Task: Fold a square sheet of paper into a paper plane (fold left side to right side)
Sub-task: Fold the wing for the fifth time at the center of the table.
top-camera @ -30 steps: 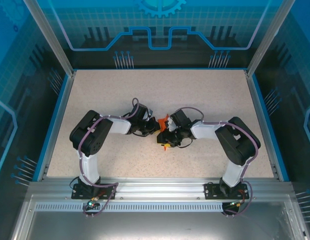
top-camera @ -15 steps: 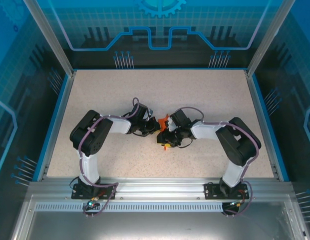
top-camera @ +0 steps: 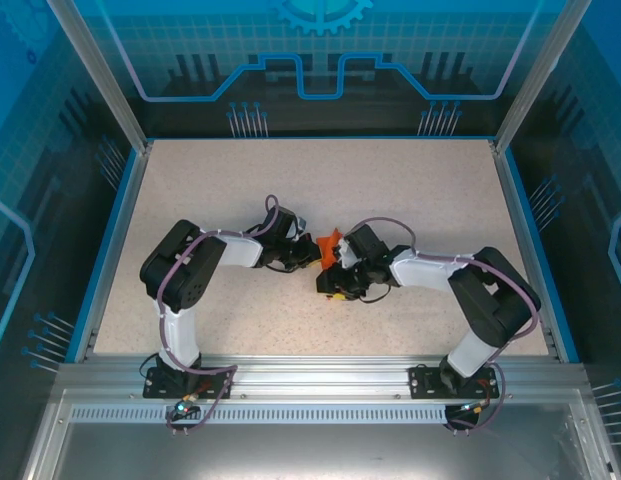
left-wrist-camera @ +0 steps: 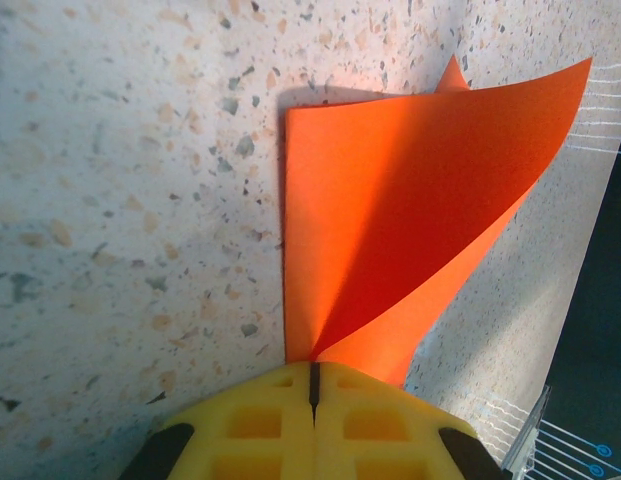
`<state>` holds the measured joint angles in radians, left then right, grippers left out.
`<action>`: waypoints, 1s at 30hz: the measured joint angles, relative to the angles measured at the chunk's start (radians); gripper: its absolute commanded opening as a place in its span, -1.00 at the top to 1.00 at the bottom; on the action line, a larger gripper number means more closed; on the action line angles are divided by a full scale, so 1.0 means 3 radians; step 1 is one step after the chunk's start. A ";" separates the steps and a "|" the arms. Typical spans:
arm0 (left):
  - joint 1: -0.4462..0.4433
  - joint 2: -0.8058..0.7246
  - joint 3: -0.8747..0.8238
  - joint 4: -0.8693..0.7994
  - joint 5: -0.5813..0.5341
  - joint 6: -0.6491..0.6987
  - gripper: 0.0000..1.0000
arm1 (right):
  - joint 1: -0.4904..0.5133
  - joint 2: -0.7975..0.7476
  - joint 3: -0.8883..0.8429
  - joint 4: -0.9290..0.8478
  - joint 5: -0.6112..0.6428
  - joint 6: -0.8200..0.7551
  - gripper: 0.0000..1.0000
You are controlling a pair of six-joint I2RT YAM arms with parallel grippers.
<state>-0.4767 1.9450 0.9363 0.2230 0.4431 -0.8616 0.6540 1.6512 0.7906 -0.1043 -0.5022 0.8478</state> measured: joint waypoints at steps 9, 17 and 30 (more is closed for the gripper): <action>0.0003 0.0000 0.0000 0.0000 0.0001 0.0000 1.00 | 0.0056 0.0182 0.0008 0.0089 -0.0013 0.0032 0.12; 0.0006 0.0006 0.0013 -0.0004 0.0000 0.0001 1.00 | 0.0057 0.0306 0.0158 -0.0120 0.0024 0.0027 0.13; 0.0008 0.0010 0.0037 -0.0042 -0.0003 0.0028 1.00 | 0.0003 0.0126 0.0136 -0.0230 -0.0123 -0.0145 0.10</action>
<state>-0.4744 1.9480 0.9474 0.2104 0.4423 -0.8532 0.6548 1.6890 0.8314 -0.1734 -0.5392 0.8043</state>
